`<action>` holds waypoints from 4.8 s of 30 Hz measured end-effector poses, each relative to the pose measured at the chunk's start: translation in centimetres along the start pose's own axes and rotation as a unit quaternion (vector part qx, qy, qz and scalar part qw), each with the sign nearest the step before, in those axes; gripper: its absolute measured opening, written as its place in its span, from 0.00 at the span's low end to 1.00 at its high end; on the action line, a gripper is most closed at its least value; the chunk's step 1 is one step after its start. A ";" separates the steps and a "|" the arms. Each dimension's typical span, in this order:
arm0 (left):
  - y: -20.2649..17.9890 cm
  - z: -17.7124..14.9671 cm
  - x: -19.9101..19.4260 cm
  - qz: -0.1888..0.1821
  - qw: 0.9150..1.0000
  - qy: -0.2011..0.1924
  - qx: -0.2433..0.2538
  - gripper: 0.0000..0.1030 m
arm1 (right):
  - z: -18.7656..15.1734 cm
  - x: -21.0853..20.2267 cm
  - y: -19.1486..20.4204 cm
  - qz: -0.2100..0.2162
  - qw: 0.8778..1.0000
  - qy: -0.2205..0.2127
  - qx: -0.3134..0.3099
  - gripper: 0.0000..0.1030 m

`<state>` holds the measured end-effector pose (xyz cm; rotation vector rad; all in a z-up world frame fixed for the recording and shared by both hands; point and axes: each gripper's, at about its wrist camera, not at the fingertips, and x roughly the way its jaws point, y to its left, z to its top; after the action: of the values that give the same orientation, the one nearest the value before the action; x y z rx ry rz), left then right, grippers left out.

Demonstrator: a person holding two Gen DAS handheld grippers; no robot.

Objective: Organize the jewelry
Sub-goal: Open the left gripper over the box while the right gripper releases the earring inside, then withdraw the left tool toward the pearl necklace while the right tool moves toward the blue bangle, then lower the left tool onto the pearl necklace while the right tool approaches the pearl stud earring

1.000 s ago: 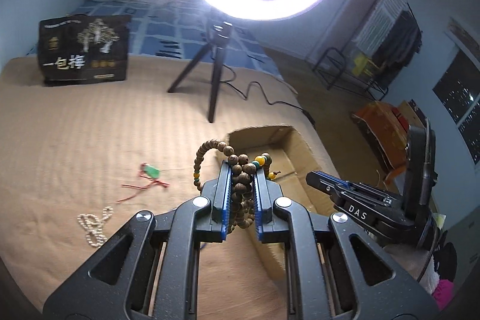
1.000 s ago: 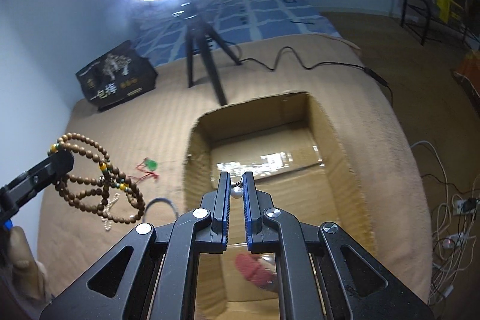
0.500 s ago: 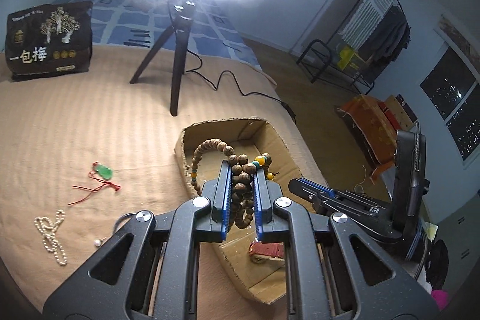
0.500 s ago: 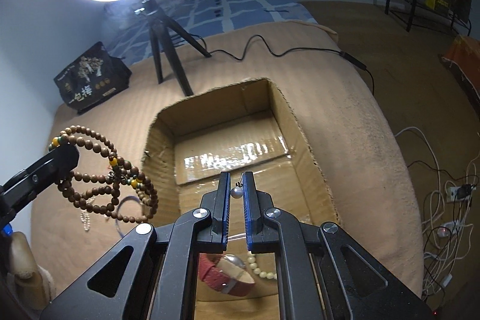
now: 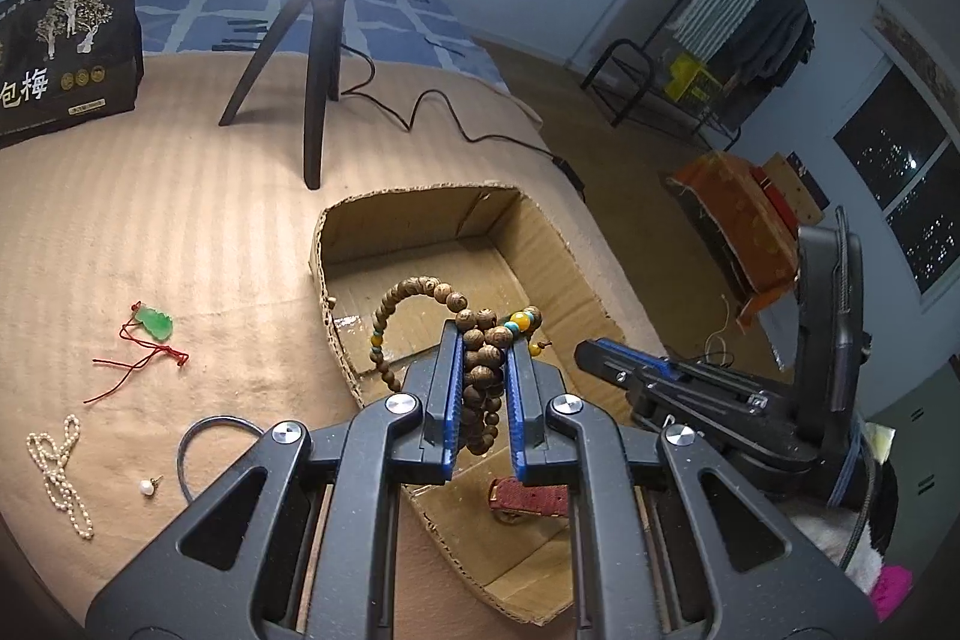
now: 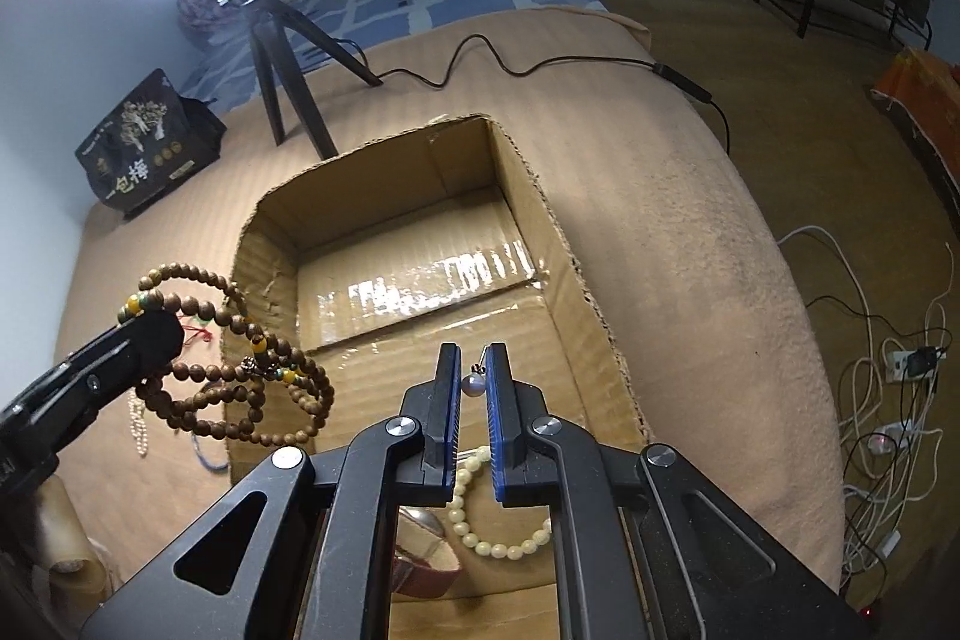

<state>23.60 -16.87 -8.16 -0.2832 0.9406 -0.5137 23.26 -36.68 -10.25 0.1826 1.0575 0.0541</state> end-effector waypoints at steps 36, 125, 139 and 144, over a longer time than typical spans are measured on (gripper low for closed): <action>2.0 -0.8 -4.9 0.086 0.995 -0.021 0.043 0.48 | -0.4 -3.3 3.3 -0.003 0.999 -0.047 -0.026 0.54; 23.8 -6.1 -4.5 0.136 0.977 0.104 -0.130 0.57 | -6.1 9.0 21.0 0.125 0.980 0.112 -0.103 0.36; 23.4 -6.0 -3.5 0.175 0.974 0.114 -0.084 0.30 | -6.5 10.4 22.8 0.114 0.978 0.125 -0.122 0.27; 24.1 -6.2 -3.9 0.171 0.975 0.113 -0.088 0.20 | -6.9 10.9 23.8 0.087 0.977 0.125 -0.148 0.27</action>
<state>23.71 5.48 -19.72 -0.2181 1.2322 -0.1456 23.61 -10.95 -18.76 -0.0036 1.2675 0.4005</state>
